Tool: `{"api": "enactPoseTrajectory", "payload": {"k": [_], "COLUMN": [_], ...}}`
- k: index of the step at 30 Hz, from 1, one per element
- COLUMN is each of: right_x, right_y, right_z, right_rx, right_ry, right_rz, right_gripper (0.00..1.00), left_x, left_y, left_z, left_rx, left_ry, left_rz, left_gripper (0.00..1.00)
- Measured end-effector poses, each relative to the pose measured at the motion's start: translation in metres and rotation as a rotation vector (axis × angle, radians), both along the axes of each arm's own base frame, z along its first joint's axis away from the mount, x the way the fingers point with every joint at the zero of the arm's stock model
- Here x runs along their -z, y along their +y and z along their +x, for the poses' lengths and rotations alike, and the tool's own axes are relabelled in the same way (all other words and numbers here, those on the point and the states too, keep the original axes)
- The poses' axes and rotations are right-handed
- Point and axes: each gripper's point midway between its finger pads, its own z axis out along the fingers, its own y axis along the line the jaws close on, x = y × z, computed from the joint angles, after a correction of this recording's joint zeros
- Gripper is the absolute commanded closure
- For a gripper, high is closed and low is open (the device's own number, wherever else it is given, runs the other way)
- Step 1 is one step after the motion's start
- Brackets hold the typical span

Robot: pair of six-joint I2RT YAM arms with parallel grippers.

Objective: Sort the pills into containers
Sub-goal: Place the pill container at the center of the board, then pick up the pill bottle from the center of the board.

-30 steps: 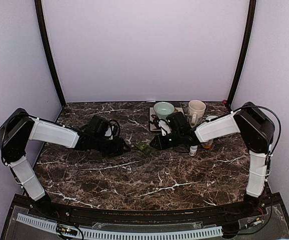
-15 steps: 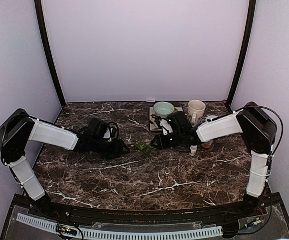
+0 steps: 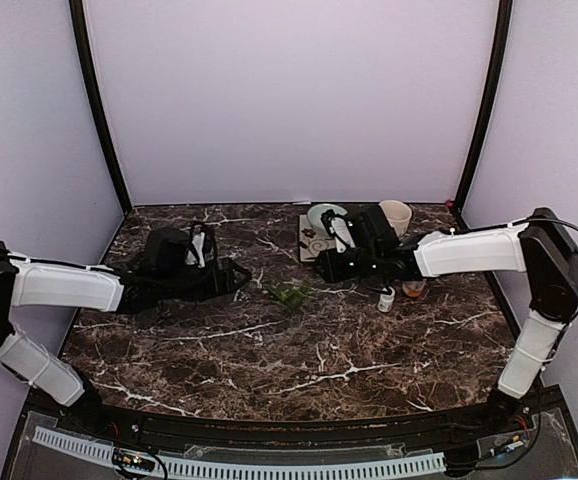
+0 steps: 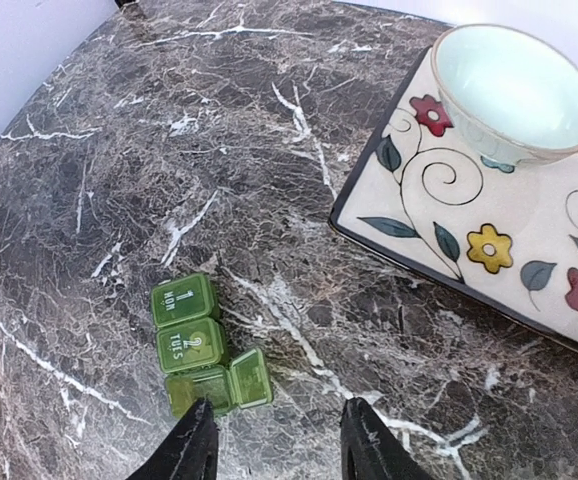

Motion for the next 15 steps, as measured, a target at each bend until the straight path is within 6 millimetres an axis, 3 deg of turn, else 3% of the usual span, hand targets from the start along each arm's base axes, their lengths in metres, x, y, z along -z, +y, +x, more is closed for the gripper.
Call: {"api": "enactPoseTrajectory", "payload": {"k": [6, 11, 15], "right_x": [-0.028, -0.063, -0.095], "right_y": [-0.011, -0.031, -0.056], "right_z": [-0.009, -0.005, 0.005], "right_rx": [0.057, 0.155, 0.295], "right_ry": [-0.091, -0.195, -0.283], "right_rz": [-0.068, -0.096, -0.089], "right_gripper": [0.53, 0.50, 0.45], "left_x": [-0.051, -0.071, -0.074], "left_y": [0.008, 0.019, 0.034], "left_z": [-0.005, -0.005, -0.004], "left_rx": [-0.019, -0.054, -0.106], "left_ry": [-0.287, -0.479, -0.570], "left_rz": [-0.022, -0.029, -0.045], "left_gripper": [0.16, 0.17, 0.02]}}
